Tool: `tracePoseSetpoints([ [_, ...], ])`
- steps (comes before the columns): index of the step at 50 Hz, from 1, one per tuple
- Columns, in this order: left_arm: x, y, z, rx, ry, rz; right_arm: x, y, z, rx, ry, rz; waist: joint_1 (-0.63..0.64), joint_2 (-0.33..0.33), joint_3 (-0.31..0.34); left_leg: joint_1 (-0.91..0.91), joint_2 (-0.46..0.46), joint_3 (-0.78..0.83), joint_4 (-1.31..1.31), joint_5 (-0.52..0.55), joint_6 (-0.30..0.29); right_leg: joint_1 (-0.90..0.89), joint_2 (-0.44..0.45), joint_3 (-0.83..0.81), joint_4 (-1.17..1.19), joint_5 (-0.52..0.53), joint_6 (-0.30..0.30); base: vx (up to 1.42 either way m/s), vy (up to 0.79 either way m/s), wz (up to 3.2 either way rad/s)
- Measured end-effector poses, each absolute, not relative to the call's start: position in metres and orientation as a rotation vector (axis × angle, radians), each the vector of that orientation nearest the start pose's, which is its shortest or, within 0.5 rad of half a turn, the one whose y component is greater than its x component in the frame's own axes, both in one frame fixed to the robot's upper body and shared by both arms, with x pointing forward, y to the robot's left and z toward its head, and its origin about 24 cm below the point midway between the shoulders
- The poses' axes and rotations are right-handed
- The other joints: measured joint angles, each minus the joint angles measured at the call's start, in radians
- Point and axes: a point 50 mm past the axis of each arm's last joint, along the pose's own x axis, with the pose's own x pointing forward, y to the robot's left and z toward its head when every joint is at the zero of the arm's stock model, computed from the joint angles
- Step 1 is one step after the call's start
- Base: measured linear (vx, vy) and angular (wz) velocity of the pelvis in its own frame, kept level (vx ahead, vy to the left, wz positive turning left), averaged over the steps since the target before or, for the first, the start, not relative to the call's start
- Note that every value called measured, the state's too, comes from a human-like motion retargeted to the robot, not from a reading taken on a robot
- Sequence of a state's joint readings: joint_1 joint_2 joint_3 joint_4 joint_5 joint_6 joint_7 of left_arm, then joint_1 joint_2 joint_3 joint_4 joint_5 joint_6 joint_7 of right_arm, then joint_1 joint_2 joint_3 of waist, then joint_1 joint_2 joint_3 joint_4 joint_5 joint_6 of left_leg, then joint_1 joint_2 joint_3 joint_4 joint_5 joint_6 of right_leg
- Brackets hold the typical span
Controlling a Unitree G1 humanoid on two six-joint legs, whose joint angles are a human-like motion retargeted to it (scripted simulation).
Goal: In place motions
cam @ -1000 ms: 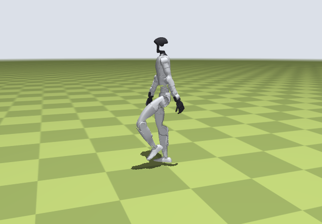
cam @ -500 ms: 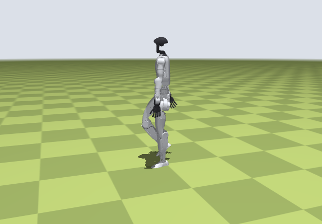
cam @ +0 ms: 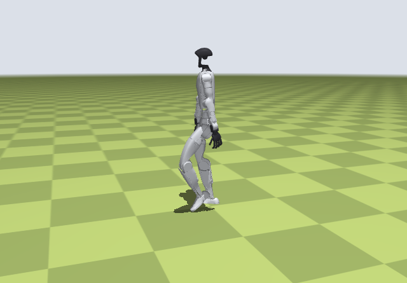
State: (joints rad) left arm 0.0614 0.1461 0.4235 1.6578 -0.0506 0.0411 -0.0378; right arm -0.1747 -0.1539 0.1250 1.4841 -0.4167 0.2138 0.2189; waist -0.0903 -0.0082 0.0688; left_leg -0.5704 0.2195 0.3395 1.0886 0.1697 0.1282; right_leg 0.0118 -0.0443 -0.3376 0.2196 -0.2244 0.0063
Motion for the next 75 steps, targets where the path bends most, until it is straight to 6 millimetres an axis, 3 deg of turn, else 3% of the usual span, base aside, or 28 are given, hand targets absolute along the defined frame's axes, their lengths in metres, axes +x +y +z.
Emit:
tracePoseSetpoints([
  [3, -0.052, 0.191, -0.172, -0.419, 1.728, 0.466, 0.144, -0.204, -0.154, -0.544, 1.382, 0.394, 0.075, -0.039, 0.077, -0.219, 0.136, 0.071, 0.29, -0.099, 0.067, -0.003, -0.001, 0.062, -0.013, 0.032, -0.04, -0.26, -0.02, -0.7],
  [5, -0.067, 0.19, -0.17, -0.425, 1.774, 0.467, 0.169, -0.197, -0.146, -0.581, 1.267, 0.378, 0.101, -0.056, 0.074, -0.379, 0.195, 0.088, 0.435, -0.164, 0.124, -0.022, -0.008, 0.061, -0.011, 0.041, -0.056, 0.04, -0.07, -0.51],
  [10, -0.104, 0.187, -0.162, -0.401, 1.87, 0.452, 0.191, -0.187, -0.135, -0.557, 1.091, 0.379, 0.162, -0.107, 0.043, -0.6, 0.144, 0.103, 0.517, -0.207, 0.098, -0.063, -0.054, 0.047, 0.022, 0.037, -0.097, 0.14, 0.05, -0.38],
  [15, -0.098, 0.187, -0.163, -0.418, 1.862, 0.459, 0.187, -0.178, -0.138, -0.52, 1.103, 0.442, 0.143, -0.078, 0.055, -0.409, 0.139, 0.096, 0.39, -0.22, 0.088, -0.015, -0.03, 0.037, -0.001, 0.034, -0.092, 0.03, 0.02, 0.19],
  [21, -0.091, 0.186, -0.167, -0.419, 1.797, 0.475, 0.117, -0.179, -0.165, -0.503, 1.315, 0.487, 0.083, -0.018, -0.094, 0.075, -0.004, 0.089, -0.161, -0.136, -0.035, -0.016, 0.009, 0.021, -0.058, 0.039, -0.056, 0.23, 0.05, -0.02],
  [23, -0.084, 0.19, -0.169, -0.405, 1.78, 0.478, 0.084, -0.187, -0.172, -0.508, 1.429, 0.507, 0.039, 0.011, -0.086, 0.335, -0.123, 0.046, -0.532, -0.053, -0.07, 0.032, 0.018, 0.004, -0.017, -0.001, -0.035, 0.32, 0.03, 0.26],
  [25, -0.078, 0.195, -0.169, -0.378, 1.77, 0.479, 0.052, -0.195, -0.176, -0.496, 1.534, 0.516, 0.007, 0.045, -0.088, 0.509, -0.183, -0.013, -0.81, -0.218, -0.076, 0.045, 0.059, 0.026, 0.042, -0.02, -0.019, 0.38, 0.08, 0.56],
  [26, -0.075, 0.196, -0.169, -0.366, 1.774, 0.467, 0.028, -0.204, -0.177, -0.492, 1.619, 0.51, -0.051, 0.064, -0.106, 0.557, -0.176, 0.029, -0.897, -0.251, -0.042, 0.025, 0.064, -0.009, 0.105, 0.042, -0.002, 0.38, 0.09, 1.15],
  [28, -0.049, 0.199, -0.172, -0.364, 1.744, 0.433, 0.0, -0.218, -0.175, -0.489, 1.747, 0.472, -0.108, 0.096, -0.132, 0.574, -0.125, 0.146, -1.014, -0.241, -0.055, -0.126, 0.034, -0.028, 0.357, 0.229, 0.044, -0.07, 0.1, 0.89],
  [30, 0.0, 0.207, -0.175, -0.343, 1.636, 0.4, -0.007, -0.225, -0.172, -0.459, 1.814, 0.351, -0.179, 0.089, -0.04, 0.553, -0.14, -0.032, -1.037, -0.197, -0.053, -0.313, -0.011, 0.04, 0.727, 0.32, 0.112, -0.56, 0.15, 0.76],
  [32, 0.046, 0.222, -0.172, -0.289, 1.487, 0.364, -0.017, -0.237, -0.168, -0.396, 1.864, 0.21, -0.164, 0.081, 0.033, 0.585, -0.133, 0.047, -1.056, -0.187, -0.051, -0.45, -0.027, 0.099, 1.017, 0.251, 0.091, -0.45, 0.17, 0.04],
  [35, 0.102, 0.248, -0.157, -0.185, 1.31, 0.291, -0.036, -0.245, -0.161, -0.294, 1.963, 0.147, -0.256, 0.113, 0.073, 0.551, -0.09, 0.028, -1.054, -0.175, -0.056, -0.682, -0.066, 0.093, 1.367, 0.164, 0.101, -0.18, 0.07, 0.73],
  [37, 0.102, 0.259, -0.155, -0.108, 1.28, 0.311, -0.059, -0.248, -0.156, -0.296, 2.054, 0.139, -0.332, 0.148, 0.019, 0.495, -0.074, -0.015, -1.058, -0.166, -0.061, -0.828, -0.034, 0.109, 1.474, 0.121, 0.148, 0.16, -0.08, 0.75],
  [40, 0.102, 0.26, -0.155, -0.017, 1.26, 0.33, -0.088, -0.25, -0.15, -0.285, 2.113, 0.108, -0.302, 0.206, -0.082, 0.418, -0.037, 0.034, -1.064, -0.162, -0.071, -0.973, -0.02, 0.106, 1.523, 0.092, 0.151, 0.15, -0.09, -0.13],
  [42, 0.105, 0.258, -0.155, -0.017, 1.256, 0.305, -0.09, -0.245, -0.151, -0.281, 2.101, 0.114, -0.287, 0.177, -0.068, 0.44, -0.054, 0.04, -1.067, -0.161, -0.069, -0.93, -0.055, 0.1, 1.476, 0.095, 0.128, -0.03, -0.01, 0.0],
  [45, 0.095, 0.25, -0.159, -0.069, 1.303, 0.278, -0.081, -0.24, -0.156, -0.31, 2.058, 0.161, -0.257, 0.115, -0.036, 0.508, -0.097, 0.065, -1.083, -0.164, -0.071, -0.768, -0.062, 0.119, 1.306, 0.103, 0.12, 0.04, -0.01, -0.38],
  [51, 0.017, 0.213, -0.177, -0.209, 1.507, 0.329, -0.055, -0.233, -0.164, -0.387, 1.959, 0.234, -0.167, 0.066, -0.064, 0.575, -0.12, 0.119, -1.013, -0.239, -0.08, -0.206, 0.051, 0.145, 0.467, 0.213, 0.103, 0.2, -0.04, -0.52],
  [52, 0.002, 0.207, -0.178, -0.232, 1.543, 0.343, -0.048, -0.231, -0.167, -0.402, 1.928, 0.239, -0.166, 0.06, -0.053, 0.578, -0.12, 0.097, -0.969, -0.247, -0.078, -0.094, 0.064, 0.134, 0.296, 0.191, 0.106, 0.16, -0.09, 0.41],
  [53, -0.014, 0.203, -0.178, -0.254, 1.58, 0.357, -0.04, -0.228, -0.168, -0.42, 1.896, 0.244, -0.163, 0.054, -0.042, 0.573, -0.115, 0.078, -0.905, -0.235, -0.081, 0.004, 0.066, 0.107, 0.164, 0.052, 0.094, 0.11, -0.13, 0.32],
  [55, -0.038, 0.202, -0.176, -0.282, 1.654, 0.366, -0.019, -0.222, -0.172, -0.442, 1.831, 0.268, -0.147, 0.012, -0.067, 0.483, -0.113, 0.126, -0.672, -0.081, -0.068, 0.085, 0.016, -0.028, -0.026, -0.026, -0.015, -0.05, -0.15, -0.05],
  [57, -0.044, 0.204, -0.174, -0.262, 1.705, 0.346, 0.016, -0.215, -0.174, -0.408, 1.741, 0.288, -0.034, -0.006, -0.097, 0.186, -0.021, 0.14, -0.297, 0.098, -0.034, 0.031, -0.011, 0.024, -0.054, -0.01, 0.008, -0.39, -0.17, -0.25],
  [58, -0.041, 0.204, -0.174, -0.246, 1.709, 0.354, 0.037, -0.212, -0.174, -0.395, 1.682, 0.297, -0.025, 0.001, -0.069, 0.064, -0.017, 0.066, -0.168, 0.117, 0.014, -0.001, 0.012, 0.048, -0.038, -0.003, 0.007, -0.55, -0.19, 0.6],
  [60, -0.033, 0.205, -0.174, -0.274, 1.69, 0.38, 0.091, -0.212, -0.166, -0.414, 1.545, 0.338, 0.039, -0.008, 0.057, -0.097, 0.081, 0.03, 0.1, 0.011, 0.05, 0.021, 0.016, 0.0, -0.029, 0.027, -0.022, -0.56, -0.15, 0.04],
  [63, -0.033, 0.197, -0.174, -0.39, 1.697, 0.354, 0.157, -0.213, -0.147, -0.558, 1.355, 0.362, 0.138, -0.067, 0.172, -0.298, 0.186, 0.096, 0.359, -0.094, 0.116, 0.025, -0.024, 0.07, -0.005, 0.039, -0.048, -0.41, -0.09, -1.14],
  [65, -0.047, 0.193, -0.172, -0.411, 1.733, 0.344, 0.186, -0.21, -0.136, -0.649, 1.239, 0.349, 0.163, -0.089, 0.178, -0.472, 0.19, 0.071, 0.478, -0.151, 0.129, -0.002, -0.021, 0.082, 0.006, 0.043, -0.08, 0.0, -0.07, -0.72],
  [70, -0.107, 0.182, -0.161, -0.413, 1.899, 0.376, 0.201, -0.197, -0.129, -0.658, 1.087, 0.384, 0.172, -0.138, 0.059, -0.633, 0.132, 0.105, 0.481, -0.172, 0.122, -0.098, -0.086, 0.106, 0.049, 0.042, -0.088, 0.21, 0.11, -0.32],
  [73, -0.101, 0.183, -0.163, -0.426, 1.894, 0.376, 0.211, -0.184, -0.124, -0.599, 1.032, 0.414, 0.141, -0.098, 0.084, -0.5, 0.148, 0.077, 0.421, -0.168, 0.128, -0.054, -0.044, 0.083, 0.014, 0.047, -0.09, -0.1, -0.02, 0.17],
  [75, -0.098, 0.185, -0.163, -0.417, 1.886, 0.382, 0.202, -0.18, -0.13, -0.559, 1.053, 0.42, 0.122, -0.066, 0.07, -0.352, 0.139, 0.07, 0.329, -0.154, 0.117, -0.025, -0.017, 0.066, -0.019, 0.055, -0.083, 0.1, 0.07, 0.18],
])
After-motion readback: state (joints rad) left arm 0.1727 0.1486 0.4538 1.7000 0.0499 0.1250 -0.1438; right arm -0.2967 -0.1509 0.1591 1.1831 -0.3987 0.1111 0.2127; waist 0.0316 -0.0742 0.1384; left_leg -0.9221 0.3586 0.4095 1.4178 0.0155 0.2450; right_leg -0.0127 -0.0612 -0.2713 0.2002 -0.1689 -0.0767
